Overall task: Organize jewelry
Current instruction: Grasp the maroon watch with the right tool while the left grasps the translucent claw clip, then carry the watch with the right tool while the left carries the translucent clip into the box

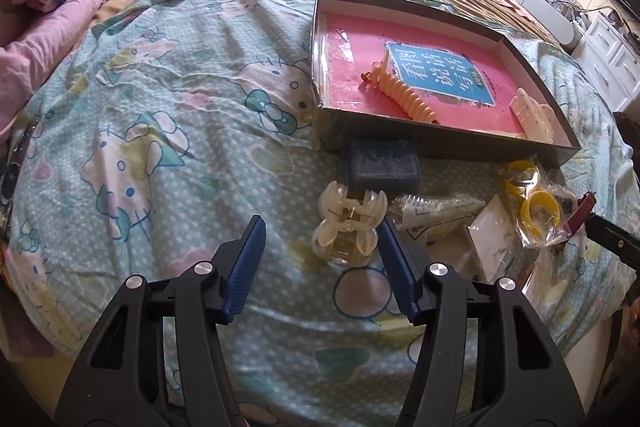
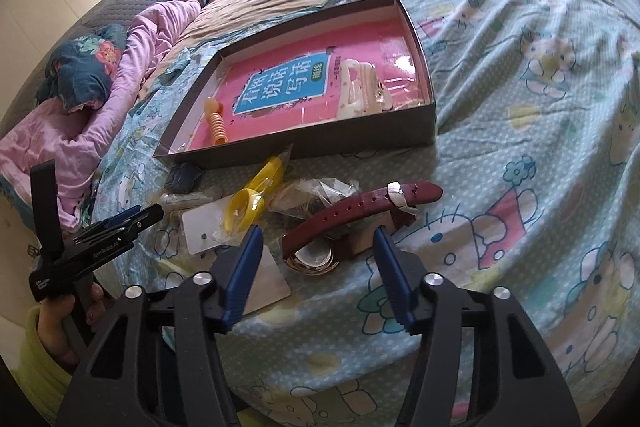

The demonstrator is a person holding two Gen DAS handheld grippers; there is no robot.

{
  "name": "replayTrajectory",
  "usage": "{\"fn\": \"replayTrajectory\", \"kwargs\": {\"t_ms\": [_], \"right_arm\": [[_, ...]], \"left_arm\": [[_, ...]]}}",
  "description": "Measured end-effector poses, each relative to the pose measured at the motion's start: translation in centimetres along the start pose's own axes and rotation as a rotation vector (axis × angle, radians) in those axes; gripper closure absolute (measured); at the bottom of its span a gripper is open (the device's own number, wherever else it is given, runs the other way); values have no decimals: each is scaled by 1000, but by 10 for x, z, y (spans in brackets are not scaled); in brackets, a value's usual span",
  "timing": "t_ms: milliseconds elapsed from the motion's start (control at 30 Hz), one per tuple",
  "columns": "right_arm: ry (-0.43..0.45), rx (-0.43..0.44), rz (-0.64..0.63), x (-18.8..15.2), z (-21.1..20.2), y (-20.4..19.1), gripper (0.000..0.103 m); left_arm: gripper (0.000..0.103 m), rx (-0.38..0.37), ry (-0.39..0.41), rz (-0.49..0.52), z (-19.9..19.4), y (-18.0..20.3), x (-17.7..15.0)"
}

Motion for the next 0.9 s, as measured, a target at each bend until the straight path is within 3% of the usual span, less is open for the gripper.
{"fn": "replayTrajectory", "kwargs": {"t_ms": [267, 333, 467, 633, 900], "right_arm": [[-11, 34, 58, 7, 10, 5, 73], [-4, 43, 72, 10, 11, 7, 81], [9, 56, 72, 12, 8, 8, 88], [32, 71, 50, 14, -4, 7, 98], [84, 76, 26, 24, -22, 2, 99]], "left_arm": [[53, -21, -5, -2, 7, 3, 6], [57, -30, -6, -2, 8, 4, 6], [73, -60, -17, 5, 12, 10, 6], [73, -66, -12, 7, 9, 12, 6], [73, -74, 40, 13, -14, 18, 12]]}}
Point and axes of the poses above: each gripper's, at about its wrist camera, not at the fingertips, and z roughly the way its jaws point, y to its right, x to its top, the point moved 9 cm from there along z, roughly the way its jaws point, and after that the axes turned 15 degrees about -x, right-handed, at the moved point
